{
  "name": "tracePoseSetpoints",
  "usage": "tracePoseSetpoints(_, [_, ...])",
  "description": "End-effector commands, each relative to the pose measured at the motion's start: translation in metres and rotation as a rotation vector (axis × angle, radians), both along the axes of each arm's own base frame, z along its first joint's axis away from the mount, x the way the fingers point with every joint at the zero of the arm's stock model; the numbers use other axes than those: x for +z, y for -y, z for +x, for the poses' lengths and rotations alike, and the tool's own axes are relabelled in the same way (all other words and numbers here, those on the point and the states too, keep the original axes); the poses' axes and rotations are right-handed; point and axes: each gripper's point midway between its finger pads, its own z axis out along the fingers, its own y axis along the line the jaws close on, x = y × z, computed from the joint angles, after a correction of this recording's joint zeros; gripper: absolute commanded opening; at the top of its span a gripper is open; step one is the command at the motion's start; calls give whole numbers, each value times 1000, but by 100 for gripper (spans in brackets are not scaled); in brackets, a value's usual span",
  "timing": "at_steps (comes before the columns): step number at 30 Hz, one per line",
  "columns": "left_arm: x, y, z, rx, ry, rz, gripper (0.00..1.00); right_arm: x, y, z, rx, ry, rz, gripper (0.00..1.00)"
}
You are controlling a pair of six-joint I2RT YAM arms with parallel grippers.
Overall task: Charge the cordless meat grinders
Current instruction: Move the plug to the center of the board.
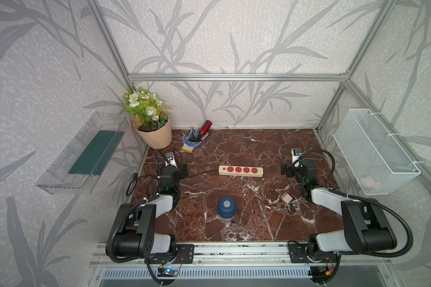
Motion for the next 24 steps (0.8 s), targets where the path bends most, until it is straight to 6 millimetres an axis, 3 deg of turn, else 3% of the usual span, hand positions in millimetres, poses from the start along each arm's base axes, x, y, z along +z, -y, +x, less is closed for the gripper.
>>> tracePoseSetpoints(1, [25, -3, -1, 61, -23, -55, 99, 0, 6, -10, -34, -73, 6, 99])
tracePoseSetpoints(5, [48, 34, 10, -70, -72, -115, 99, 6, 25, -25, -160, -156, 20, 100])
tracePoseSetpoints(9, [71, 100, 10, -226, -120, -25, 99, 19, 30, -46, -195, -175, 46, 100])
tracePoseSetpoints(12, [84, 145, 3, -347, -146, -62, 99, 27, 40, -65, -299, -199, 141, 99])
tracePoseSetpoints(15, [94, 186, -9, -460, -168, -117, 95, 28, 35, -78, -299, -274, 204, 100])
tracePoseSetpoints(19, [101, 229, -29, -561, -185, -138, 94, 16, 21, -97, -272, -403, 275, 92])
tracePoseSetpoints(24, [96, 255, -43, -622, -250, -229, 94, -24, -9, -134, -234, -587, 475, 81])
